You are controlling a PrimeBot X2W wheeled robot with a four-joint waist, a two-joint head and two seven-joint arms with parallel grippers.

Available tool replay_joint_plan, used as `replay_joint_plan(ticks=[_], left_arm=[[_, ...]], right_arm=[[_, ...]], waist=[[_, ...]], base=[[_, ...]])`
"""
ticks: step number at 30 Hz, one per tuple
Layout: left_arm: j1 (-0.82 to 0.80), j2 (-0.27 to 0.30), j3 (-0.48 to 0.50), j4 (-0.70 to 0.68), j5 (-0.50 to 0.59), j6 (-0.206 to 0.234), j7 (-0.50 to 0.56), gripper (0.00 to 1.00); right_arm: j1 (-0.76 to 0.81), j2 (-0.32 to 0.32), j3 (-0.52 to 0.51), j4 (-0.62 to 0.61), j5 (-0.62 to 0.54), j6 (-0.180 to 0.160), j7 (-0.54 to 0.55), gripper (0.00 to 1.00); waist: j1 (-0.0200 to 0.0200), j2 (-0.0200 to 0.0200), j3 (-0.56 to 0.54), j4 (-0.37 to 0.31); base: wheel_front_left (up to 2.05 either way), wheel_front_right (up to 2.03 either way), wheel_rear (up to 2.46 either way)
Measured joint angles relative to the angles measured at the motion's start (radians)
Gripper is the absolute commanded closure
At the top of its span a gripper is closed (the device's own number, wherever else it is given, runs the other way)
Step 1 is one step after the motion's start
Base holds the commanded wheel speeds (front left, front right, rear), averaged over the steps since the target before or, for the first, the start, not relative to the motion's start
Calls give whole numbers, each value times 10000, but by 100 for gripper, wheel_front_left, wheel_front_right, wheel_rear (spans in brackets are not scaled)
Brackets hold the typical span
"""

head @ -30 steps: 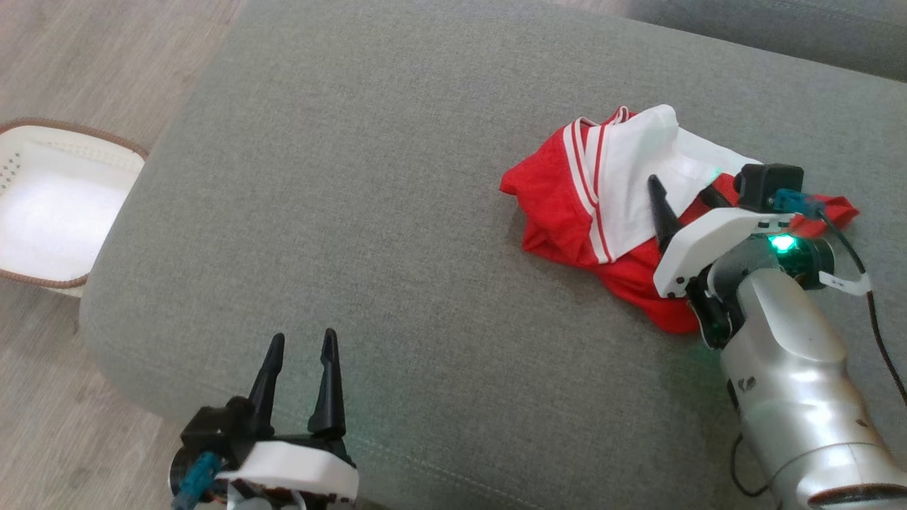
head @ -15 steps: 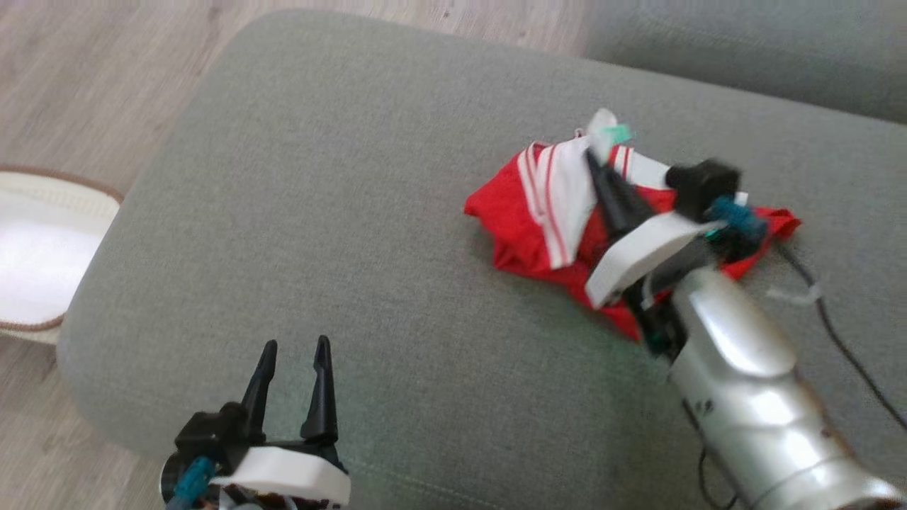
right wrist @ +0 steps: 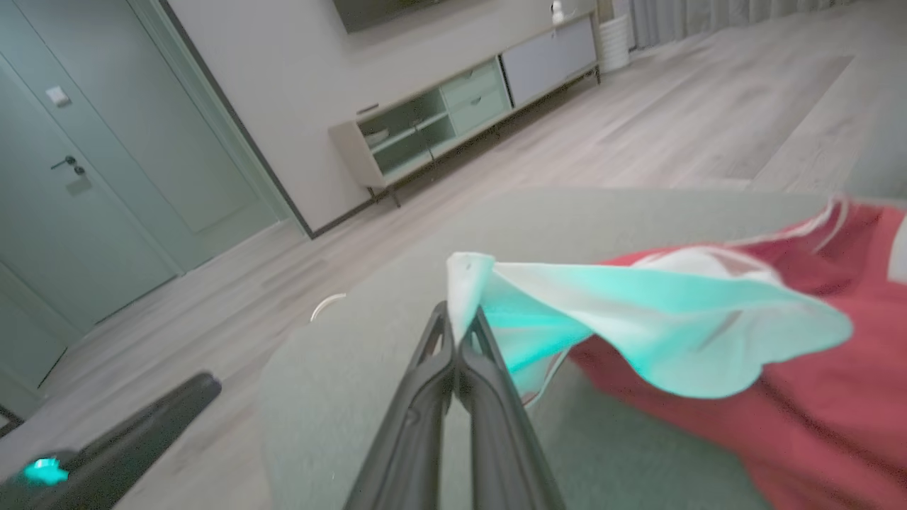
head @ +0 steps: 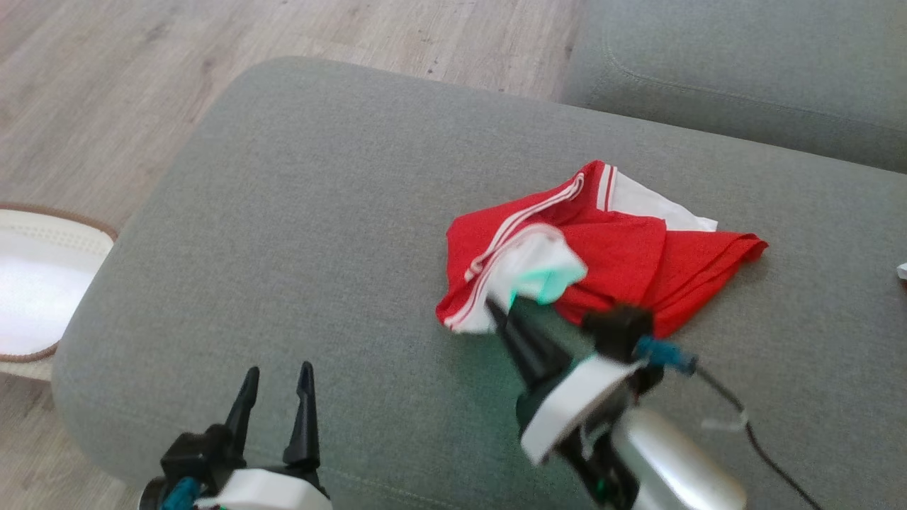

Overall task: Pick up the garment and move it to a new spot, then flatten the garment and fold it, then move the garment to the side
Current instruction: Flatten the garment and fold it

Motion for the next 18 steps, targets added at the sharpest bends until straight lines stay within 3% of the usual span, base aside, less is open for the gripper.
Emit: replay_joint_plan(ticks=[1, 2, 3, 4, 11, 18], left_arm=[[13, 42, 8, -25, 0, 35, 6, 0], [16, 117, 27, -81, -2, 65, 8, 0], [24, 142, 46, -142, -2, 98, 10, 0], [44, 159, 59, -205, -2, 150, 10, 0], [205, 222, 136, -334, -17, 247, 79, 0], [232, 217, 138, -366, -19, 295, 77, 0]], right_arm=[[205, 2, 163, -4, 4, 0, 82, 85], [566, 0, 462, 0, 15, 0, 213, 46], [720, -2, 625, 6, 42, 0, 276, 28], [836, 2, 755, 21, 40, 0, 351, 2], [960, 6, 686, 109, -320, 0, 330, 0], [1118, 12, -1384, -77, -1252, 0, 244, 0]], waist=[[0, 0, -18, -19], [0, 0, -45, -72], [0, 0, -52, -108], [0, 0, -56, -142], [2, 0, -112, -486], [1, 0, -240, -853]], base=[[0, 0, 0], [0, 0, 0], [0, 0, 0], [0, 0, 0], [0, 0, 0], [0, 0, 0]])
